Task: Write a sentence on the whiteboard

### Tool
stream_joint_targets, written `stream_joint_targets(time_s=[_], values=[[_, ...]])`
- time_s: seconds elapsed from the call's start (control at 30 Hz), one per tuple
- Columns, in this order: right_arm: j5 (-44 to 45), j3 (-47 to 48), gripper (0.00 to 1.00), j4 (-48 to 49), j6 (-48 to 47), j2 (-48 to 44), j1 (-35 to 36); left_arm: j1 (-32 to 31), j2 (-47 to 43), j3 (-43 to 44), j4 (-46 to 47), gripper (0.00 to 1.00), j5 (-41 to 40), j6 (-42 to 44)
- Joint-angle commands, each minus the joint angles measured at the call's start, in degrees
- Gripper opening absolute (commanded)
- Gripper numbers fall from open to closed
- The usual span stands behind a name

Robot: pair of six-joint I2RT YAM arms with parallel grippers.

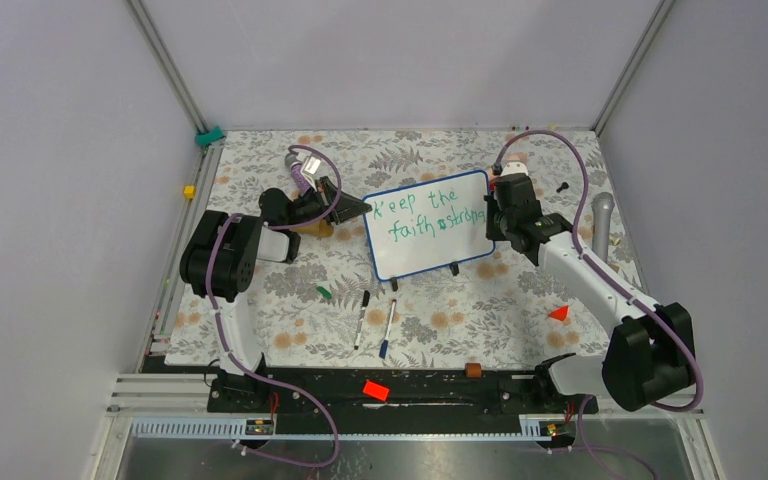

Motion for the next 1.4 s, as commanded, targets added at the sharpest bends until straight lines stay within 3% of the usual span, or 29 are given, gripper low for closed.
stream_joint_targets(time_s=[0.0, 0.67, 0.87, 0.97, 1.03, 1.2, 1.23, 1.27, 1.37], values=[[-1.0, -1.9, 0.0, 1.8, 0.8, -0.9, -0.4, -0.7, -1.2, -0.1, 2.5, 0.0, 4.3, 3.1], [-6.7, -0.4, 0.0, 3.2, 2.2, -1.9, -0.4, -0.6, -1.2, -0.1, 2.5, 0.0, 4.3, 3.1], [-8.0, -0.8, 0.0, -0.8, 1.7, -8.8, -0.4, -0.5, -2.4, -1.5, 2.5, 0.0, 3.9, 4.6], [-9.3, -2.6, 0.0, -1.7, 2.0, -13.8, -0.4, -0.4, -3.5, -2.6, 2.6, 0.13, 3.6, 5.7], [-9.8, -3.4, 0.0, -2.4, 2.4, -16.2, -0.4, -0.3, -3.5, -2.4, 2.7, 0.29, 4.5, 5.7], [-10.8, -4.0, 0.0, -4.3, 2.6, -19.4, -0.4, -0.2, -5.7, -4.2, 2.7, 0.43, 3.9, 7.4], [-10.8, -4.0, 0.0, -4.6, 2.7, -20.0, -0.4, 0.0, -6.5, -5.1, 2.7, 0.77, 3.5, 8.0], [-11.0, -3.9, 0.0, -4.9, 2.7, -20.5, -0.4, 0.2, -7.2, -5.8, 2.7, 0.96, 3.0, 8.4], [-11.4, -4.0, 0.0, -5.7, 2.8, -22.1, -0.4, 0.6, -7.9, -6.3, 2.7, 0.99, 2.4, 7.8]])
